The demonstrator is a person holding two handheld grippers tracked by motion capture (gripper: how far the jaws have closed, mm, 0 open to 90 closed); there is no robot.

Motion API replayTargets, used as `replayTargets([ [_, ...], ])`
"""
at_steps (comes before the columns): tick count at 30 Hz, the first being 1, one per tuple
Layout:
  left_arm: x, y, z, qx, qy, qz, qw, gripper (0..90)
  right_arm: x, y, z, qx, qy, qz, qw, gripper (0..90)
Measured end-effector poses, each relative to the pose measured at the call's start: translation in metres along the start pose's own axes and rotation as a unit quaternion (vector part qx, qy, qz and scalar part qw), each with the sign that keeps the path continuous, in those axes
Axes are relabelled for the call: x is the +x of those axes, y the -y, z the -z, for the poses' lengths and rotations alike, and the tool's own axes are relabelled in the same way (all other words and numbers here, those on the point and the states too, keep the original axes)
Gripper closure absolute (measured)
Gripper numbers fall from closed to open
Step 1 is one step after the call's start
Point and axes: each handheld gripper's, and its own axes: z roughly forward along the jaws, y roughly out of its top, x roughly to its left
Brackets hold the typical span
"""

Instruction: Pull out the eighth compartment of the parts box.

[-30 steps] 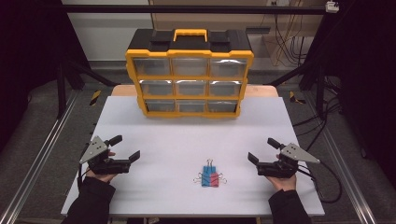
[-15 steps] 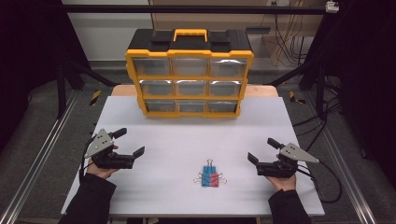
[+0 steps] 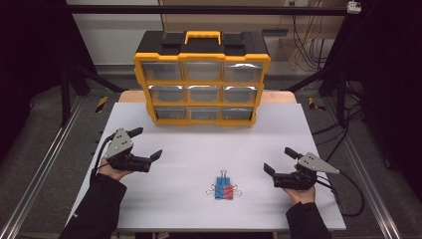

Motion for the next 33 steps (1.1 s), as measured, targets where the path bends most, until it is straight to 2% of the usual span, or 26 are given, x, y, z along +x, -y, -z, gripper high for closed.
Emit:
replayTargets([
  [10, -0.003, -0.015, -0.022, 0.015, 0.024, -0.048, 0.9984, 2.8, 0.0, 0.0, -0.001, -0.001, -0.001, 0.004, 1.0, 0.4],
  [13, -0.004, -0.02, -0.028, 0.022, 0.024, -0.071, 0.997, 3.1, 0.0, 0.0, -0.001, 0.0, -0.001, 0.003, 1.0, 0.4],
  [17, -0.005, -0.027, -0.036, 0.019, 0.024, -0.094, 0.9951, 3.1, 0.0, 0.001, -0.001, 0.0, -0.001, 0.005, 1.0, 0.4],
  [19, -0.005, -0.032, -0.042, 0.017, 0.023, -0.118, 0.9926, 3.1, -0.001, 0.001, -0.001, -0.001, -0.002, 0.006, 1.0, 0.4],
  [22, -0.005, -0.034, -0.046, 0.016, 0.023, -0.125, 0.9917, 3.1, 0.0, 0.001, -0.001, -0.001, -0.001, 0.005, 1.0, 0.4],
  [24, -0.005, -0.037, -0.05, 0.02, 0.022, -0.14, 0.9898, 3.2, 0.0, 0.001, -0.001, 0.0, -0.002, 0.005, 1.0, 0.4],
  [25, -0.006, -0.039, -0.055, 0.023, 0.021, -0.154, 0.9876, 3.2, 0.0, 0.001, -0.001, 0.0, -0.001, 0.006, 1.0, 0.4],
  [26, -0.006, -0.039, -0.055, 0.023, 0.021, -0.154, 0.9876, 3.2, 0.0, 0.001, -0.001, 0.0, -0.001, 0.006, 1.0, 0.4],
  [27, -0.006, -0.04, -0.058, 0.022, 0.021, -0.161, 0.9864, 3.2, -0.001, 0.001, -0.001, -0.001, -0.002, 0.009, 1.0, 0.4],
  [28, -0.007, -0.041, -0.062, 0.024, 0.02, -0.176, 0.9839, 3.3, -0.001, 0.001, -0.001, 0.0, -0.001, 0.009, 1.0, 0.4],
  [29, -0.007, -0.041, -0.062, 0.024, 0.02, -0.176, 0.9839, 3.3, -0.001, 0.001, -0.001, 0.0, -0.001, 0.009, 1.0, 0.4],
  [31, -0.007, -0.043, -0.068, 0.026, 0.019, -0.197, 0.9799, 3.4, -0.001, 0.001, -0.001, 0.0, -0.001, 0.009, 1.0, 0.4],
  [32, -0.008, -0.045, -0.073, 0.025, 0.018, -0.213, 0.9765, 3.5, 0.0, 0.001, -0.001, 0.001, 0.0, 0.006, 1.0, 0.4],
  [33, -0.008, -0.045, -0.073, 0.025, 0.018, -0.213, 0.9765, 3.6, 0.0, 0.001, -0.001, 0.001, 0.0, 0.006, 1.0, 0.4],
])
